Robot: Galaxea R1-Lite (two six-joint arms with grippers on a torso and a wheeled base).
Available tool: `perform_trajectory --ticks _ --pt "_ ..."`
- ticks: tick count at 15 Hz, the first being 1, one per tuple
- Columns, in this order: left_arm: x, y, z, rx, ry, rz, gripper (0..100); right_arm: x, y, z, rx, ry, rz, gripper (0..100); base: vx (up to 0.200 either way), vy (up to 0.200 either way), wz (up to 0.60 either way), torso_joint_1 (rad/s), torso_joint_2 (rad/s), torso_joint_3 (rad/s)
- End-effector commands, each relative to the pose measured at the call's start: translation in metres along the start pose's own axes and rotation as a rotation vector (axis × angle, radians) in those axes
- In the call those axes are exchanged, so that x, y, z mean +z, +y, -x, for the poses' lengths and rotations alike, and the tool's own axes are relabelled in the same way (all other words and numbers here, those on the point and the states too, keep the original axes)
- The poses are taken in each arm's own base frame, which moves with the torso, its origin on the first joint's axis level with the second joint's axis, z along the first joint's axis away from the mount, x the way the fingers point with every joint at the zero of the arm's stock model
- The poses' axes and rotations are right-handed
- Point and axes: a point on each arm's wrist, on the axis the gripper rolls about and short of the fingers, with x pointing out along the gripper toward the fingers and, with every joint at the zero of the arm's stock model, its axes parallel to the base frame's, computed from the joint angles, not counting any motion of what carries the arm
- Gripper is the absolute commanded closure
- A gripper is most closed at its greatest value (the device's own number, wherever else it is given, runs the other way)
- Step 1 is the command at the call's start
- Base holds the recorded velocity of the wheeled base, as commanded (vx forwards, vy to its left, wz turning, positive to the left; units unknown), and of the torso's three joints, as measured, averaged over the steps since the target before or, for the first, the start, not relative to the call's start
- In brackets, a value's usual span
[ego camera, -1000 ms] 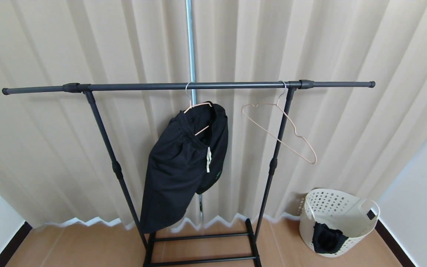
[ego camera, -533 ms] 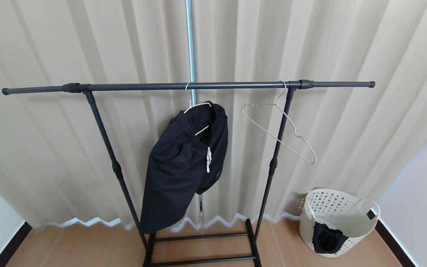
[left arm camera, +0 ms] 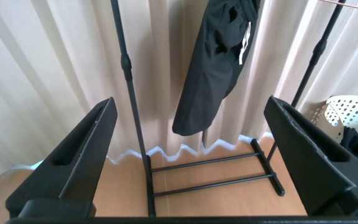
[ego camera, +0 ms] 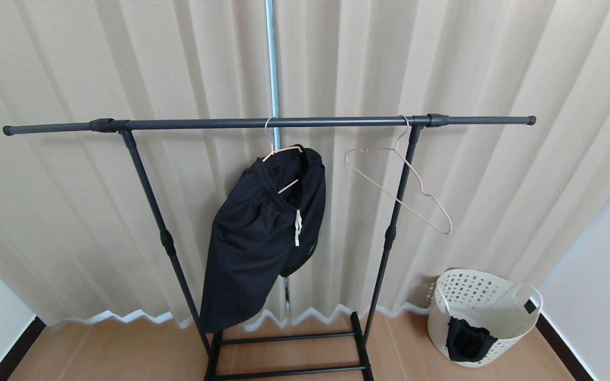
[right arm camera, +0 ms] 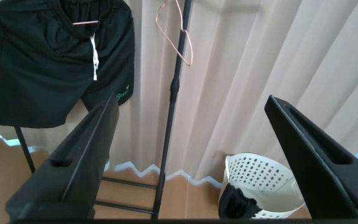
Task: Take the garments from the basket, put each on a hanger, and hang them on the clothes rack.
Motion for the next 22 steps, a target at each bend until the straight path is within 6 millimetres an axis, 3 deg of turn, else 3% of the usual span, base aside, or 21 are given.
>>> perform_trajectory --ticks 1,10,22 --pt "0.0001 0.0 -0.0001 0.0 0.001 0.001 0 0.0 0.0 -0.0003 0.001 0.004 0.001 0 0.0 0.0 0.0 0.0 0.0 0.0" --pt "0.0001 0.0 -0.0001 0.0 0.001 0.001 0 -0.0003 0.0 -0.0003 0.001 0.007 0.002 0 0.0 0.0 0.0 -0.009 0.02 0.013" --pt "0.0001 0.0 -0.0001 0.0 0.001 0.001 0 0.0 0.0 -0.0003 0.003 0.004 0.015 0 0.0 0.0 0.0 -0.161 0.37 0.206"
